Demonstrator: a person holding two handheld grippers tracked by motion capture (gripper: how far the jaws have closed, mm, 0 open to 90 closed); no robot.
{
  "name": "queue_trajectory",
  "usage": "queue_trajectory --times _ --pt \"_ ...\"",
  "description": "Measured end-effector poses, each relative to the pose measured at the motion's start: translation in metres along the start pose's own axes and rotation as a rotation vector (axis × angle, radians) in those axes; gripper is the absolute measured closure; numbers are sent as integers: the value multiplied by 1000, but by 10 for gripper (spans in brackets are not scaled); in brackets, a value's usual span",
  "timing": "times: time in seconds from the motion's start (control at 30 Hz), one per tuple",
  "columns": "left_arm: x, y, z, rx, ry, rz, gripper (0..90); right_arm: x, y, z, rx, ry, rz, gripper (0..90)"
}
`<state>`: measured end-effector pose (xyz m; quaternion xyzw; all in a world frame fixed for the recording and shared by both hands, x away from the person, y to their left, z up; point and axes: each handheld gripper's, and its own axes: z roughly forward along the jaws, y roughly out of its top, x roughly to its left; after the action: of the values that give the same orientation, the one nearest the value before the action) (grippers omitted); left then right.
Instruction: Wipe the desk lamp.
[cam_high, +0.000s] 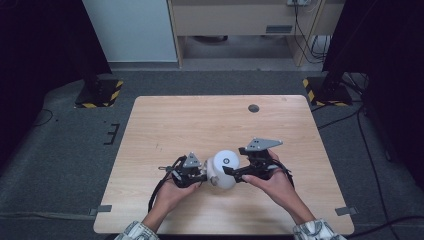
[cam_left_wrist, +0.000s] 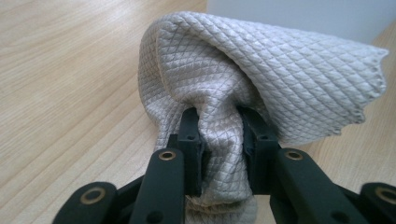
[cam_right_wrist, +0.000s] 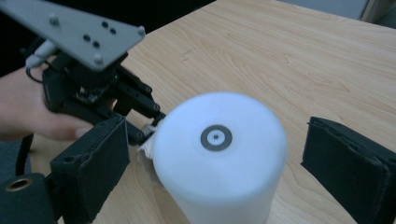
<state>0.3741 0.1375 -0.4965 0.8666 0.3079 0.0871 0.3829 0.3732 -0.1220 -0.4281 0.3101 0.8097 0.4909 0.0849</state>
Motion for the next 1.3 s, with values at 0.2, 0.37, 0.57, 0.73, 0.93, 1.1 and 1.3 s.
queue_trajectory --times 0.2,0.37,0.57,0.73,0.93,1.1,1.3 --pt "4 6 -8 -47 -22 -12 719 -3 -13 5 50 8 -34 54" --pt "13 16 -16 -91 -37 -22 719 -5 -15 17 67 32 -47 55" --pt "25 25 -18 -103 -71 -19 718 -6 -18 31 100 31 -60 49" --pt "30 30 -11 -98 -93 -29 719 -5 -24 37 114 6 -64 80" --pt "34 44 -3 -78 -107 -17 720 -4 -26 34 121 31 -67 79" --pt "29 47 9 -34 -105 16 723 0 -29 31 118 32 -71 79" --pt "23 35 21 3 -102 49 725 -2 -30 29 128 46 -62 67"
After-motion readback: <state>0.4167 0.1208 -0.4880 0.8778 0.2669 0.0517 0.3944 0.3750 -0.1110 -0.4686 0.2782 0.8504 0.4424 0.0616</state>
